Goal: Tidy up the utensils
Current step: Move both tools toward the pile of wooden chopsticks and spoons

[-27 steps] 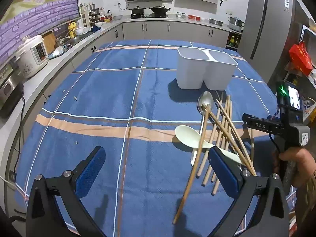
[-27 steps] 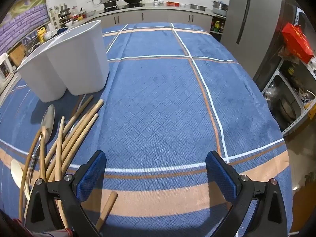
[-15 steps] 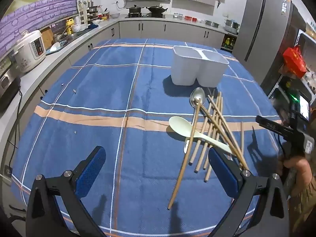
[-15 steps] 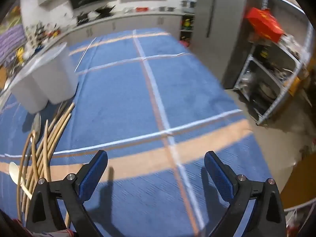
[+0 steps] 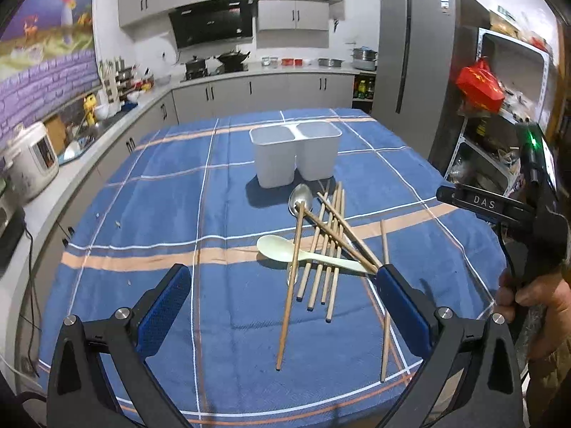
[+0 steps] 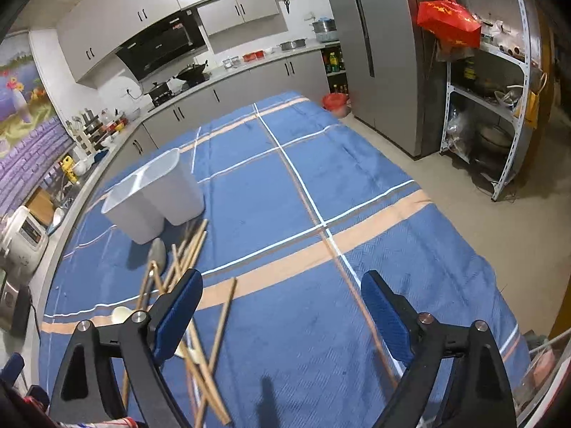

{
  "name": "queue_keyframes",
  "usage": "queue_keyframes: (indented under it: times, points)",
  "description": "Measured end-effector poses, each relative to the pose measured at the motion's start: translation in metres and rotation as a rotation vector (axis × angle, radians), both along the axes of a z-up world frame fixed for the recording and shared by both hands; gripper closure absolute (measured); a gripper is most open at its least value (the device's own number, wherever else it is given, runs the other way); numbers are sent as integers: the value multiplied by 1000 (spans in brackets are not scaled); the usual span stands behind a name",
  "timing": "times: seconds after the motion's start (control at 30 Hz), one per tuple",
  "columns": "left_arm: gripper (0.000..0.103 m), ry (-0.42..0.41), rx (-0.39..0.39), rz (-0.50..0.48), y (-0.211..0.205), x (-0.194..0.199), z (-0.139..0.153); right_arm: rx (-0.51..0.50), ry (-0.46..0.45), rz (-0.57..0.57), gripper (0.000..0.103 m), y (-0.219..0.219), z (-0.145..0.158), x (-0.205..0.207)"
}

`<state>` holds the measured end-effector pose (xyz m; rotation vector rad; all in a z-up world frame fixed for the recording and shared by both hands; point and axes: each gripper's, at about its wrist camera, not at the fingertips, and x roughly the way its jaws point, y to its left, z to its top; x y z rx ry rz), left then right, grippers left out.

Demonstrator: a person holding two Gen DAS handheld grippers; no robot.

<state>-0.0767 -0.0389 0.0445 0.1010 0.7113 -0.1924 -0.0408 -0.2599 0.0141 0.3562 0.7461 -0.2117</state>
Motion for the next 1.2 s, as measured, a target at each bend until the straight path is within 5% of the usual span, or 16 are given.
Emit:
queue_keyframes:
  times: [0.67, 1.2]
  points:
    - [0, 9, 51, 102, 8, -14, 9, -31, -94, 27, 10, 31, 24, -42]
    - [0, 74, 76, 109, 3, -9, 0, -12, -67, 59, 10, 28, 15, -44]
